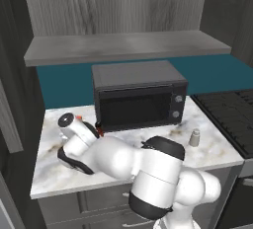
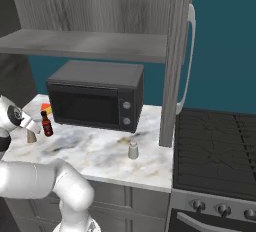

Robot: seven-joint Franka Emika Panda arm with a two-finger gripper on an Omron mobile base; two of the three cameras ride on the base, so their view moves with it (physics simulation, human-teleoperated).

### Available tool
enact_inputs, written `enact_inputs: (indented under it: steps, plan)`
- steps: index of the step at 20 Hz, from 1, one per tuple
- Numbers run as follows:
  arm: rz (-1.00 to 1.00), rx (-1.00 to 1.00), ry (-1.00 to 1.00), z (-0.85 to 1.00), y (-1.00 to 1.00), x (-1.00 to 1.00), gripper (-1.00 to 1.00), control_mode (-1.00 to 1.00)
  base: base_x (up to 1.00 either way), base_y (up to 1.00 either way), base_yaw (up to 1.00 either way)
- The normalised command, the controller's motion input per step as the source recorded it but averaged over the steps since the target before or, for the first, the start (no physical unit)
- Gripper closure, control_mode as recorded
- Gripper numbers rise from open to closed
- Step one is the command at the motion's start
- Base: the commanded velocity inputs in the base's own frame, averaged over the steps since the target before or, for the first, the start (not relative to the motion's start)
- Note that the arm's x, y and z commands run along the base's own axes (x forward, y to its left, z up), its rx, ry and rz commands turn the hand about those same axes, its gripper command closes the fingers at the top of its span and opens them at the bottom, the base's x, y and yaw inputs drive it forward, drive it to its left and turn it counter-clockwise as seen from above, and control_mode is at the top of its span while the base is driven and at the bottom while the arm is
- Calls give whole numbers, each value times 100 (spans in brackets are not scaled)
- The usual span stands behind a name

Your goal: There are various items on the counter. Only move the condiments/shakers into the cabinet.

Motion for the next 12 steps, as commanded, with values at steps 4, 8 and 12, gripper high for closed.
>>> enact_inputs:
  steps: [4,8,12]
  plan:
    - [0,0,4,-20,57,28,100,-100,0,0,0]
    - [0,0,1,-7,14,1,100,-100,0,0,0]
    - [3,8,-22,67,-38,-62,100,-100,0,0,0]
